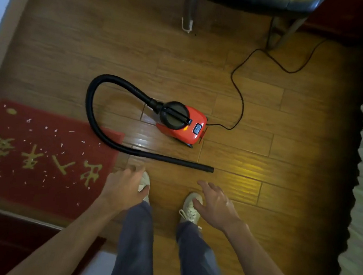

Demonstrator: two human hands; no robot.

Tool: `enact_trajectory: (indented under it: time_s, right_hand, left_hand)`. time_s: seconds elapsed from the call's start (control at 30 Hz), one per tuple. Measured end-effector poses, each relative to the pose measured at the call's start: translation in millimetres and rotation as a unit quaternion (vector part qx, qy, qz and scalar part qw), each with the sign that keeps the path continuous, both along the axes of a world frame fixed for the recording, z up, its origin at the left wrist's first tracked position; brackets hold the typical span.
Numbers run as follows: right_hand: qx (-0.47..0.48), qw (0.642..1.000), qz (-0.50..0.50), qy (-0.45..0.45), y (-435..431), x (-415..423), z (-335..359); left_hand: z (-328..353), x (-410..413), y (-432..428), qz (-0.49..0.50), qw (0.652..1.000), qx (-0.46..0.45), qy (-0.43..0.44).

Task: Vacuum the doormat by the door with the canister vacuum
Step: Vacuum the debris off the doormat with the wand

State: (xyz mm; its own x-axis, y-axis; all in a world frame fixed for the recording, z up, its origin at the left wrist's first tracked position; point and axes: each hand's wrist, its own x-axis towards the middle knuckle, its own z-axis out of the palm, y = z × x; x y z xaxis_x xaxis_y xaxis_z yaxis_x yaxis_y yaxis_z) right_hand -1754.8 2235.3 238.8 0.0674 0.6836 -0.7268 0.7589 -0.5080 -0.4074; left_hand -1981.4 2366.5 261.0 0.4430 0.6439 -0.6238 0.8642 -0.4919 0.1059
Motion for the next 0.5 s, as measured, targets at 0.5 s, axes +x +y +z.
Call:
enact_trajectory:
  time_s: [0.5]
  right_hand:
    - [-0.027, 0.994, -0.106, 0.004, 63, -88, -11]
  left_hand:
    - [-2, -56, 97, -0.092, 0.995, -0.020, 0.024]
